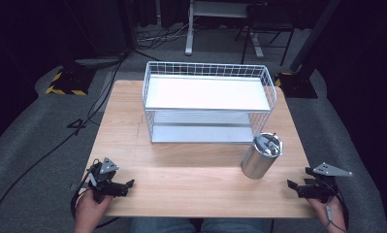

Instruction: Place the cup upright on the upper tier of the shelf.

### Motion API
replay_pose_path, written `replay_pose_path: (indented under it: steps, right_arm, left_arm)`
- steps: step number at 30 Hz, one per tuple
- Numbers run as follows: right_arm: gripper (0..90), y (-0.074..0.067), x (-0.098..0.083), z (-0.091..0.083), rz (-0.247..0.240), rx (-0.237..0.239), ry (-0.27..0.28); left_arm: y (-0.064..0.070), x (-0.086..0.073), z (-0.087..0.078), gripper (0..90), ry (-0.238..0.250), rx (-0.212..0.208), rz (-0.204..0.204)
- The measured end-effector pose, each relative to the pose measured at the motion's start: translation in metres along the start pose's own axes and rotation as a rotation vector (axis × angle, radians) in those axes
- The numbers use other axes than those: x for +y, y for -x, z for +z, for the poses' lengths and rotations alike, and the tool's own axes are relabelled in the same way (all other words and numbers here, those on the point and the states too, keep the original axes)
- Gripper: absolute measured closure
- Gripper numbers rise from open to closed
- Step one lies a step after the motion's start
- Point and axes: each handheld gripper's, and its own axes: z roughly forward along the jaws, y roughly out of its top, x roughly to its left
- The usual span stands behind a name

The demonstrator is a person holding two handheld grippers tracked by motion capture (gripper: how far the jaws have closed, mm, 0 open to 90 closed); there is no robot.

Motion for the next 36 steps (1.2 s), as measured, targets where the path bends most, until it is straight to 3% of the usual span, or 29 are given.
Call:
replay_pose_path:
  steps: [11, 25, 36]
  right_arm:
    - [0.7, -0.002, 0.018, -0.023, 0.006, 0.006, 0.123]
    - [0.7, -0.005, 0.034, -0.043, 0.003, 0.003, 0.225]
    - [0.5, -0.012, 0.049, -0.042, -0.009, 0.021, 0.248]
  left_arm:
    - [0.0, 0.0, 0.0, 0.6, 0.0, 0.0, -0.001]
    - [0.0, 0.0, 0.0, 0.6, 0.001, -0.001, -0.009]
    - [0.0, 0.0, 0.0, 0.6, 0.001, -0.001, -0.009]
